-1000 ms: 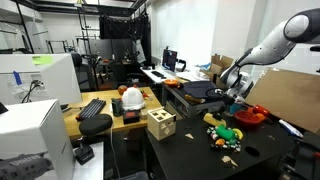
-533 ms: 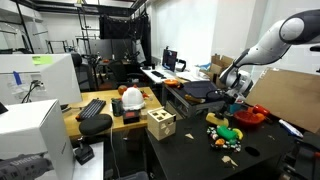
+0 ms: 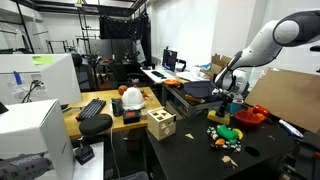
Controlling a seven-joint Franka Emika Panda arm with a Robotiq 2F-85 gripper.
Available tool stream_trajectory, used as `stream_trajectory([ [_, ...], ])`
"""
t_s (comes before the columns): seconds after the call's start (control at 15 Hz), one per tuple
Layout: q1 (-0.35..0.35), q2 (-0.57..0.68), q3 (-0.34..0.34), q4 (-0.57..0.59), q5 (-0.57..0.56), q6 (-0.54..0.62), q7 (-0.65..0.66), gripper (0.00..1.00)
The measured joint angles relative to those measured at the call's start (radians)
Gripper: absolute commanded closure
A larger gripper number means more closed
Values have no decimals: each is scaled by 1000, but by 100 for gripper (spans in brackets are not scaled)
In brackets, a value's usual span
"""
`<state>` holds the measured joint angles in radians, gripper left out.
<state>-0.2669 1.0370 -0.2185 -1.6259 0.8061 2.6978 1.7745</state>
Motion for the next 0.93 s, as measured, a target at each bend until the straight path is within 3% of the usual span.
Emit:
stream_trajectory([
  [0.93,-34,11,-62,-26,-11,6,116,48],
])
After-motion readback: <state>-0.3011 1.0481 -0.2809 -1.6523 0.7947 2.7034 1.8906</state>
